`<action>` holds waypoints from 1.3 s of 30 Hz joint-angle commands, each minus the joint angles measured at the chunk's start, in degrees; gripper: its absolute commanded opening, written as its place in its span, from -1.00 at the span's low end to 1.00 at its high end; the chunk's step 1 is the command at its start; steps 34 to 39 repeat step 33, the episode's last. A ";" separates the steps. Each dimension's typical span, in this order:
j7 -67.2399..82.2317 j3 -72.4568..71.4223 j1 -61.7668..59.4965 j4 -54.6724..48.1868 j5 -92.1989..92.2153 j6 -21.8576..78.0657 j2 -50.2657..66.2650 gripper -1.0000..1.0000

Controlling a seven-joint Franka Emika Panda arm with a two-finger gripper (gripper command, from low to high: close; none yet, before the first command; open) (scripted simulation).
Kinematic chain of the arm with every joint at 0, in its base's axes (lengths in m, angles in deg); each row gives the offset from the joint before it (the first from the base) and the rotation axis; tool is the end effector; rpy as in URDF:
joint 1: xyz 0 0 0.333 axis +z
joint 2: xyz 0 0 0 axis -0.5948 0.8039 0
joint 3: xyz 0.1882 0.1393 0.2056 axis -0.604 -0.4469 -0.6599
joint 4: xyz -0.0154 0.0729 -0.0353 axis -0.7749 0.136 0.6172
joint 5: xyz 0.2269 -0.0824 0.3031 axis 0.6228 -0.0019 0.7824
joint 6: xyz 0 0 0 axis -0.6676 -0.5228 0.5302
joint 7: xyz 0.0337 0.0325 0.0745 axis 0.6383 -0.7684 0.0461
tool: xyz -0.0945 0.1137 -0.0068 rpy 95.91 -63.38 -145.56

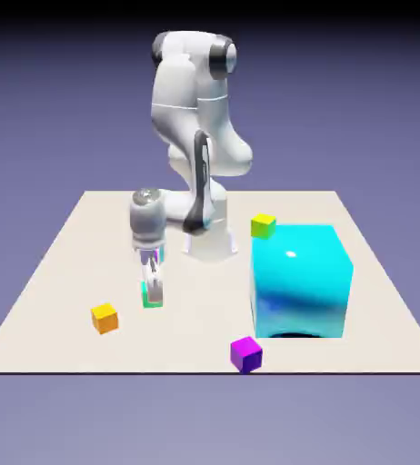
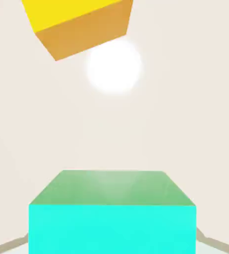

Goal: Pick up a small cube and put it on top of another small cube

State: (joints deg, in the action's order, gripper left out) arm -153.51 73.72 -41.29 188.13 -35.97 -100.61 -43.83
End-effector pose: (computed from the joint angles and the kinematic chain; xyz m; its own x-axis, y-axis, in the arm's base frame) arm 0.3326 -0.1511 0.1406 -0.5215 -0.8531 0.0140 -0.8530 0.5217 0.0152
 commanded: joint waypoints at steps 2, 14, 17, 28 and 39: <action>0.86 3.89 4.16 0.28 1.20 1.55 -1.79 -1.00; 21.86 1.77 -6.24 -13.45 1.63 14.33 -0.29 -1.00; 29.33 -0.87 -12.11 -18.74 1.23 18.40 1.13 -1.00; 35.56 -3.94 -15.08 -20.35 6.76 11.68 9.92 1.00; 31.48 -1.63 -13.80 -20.25 1.11 19.57 1.54 1.00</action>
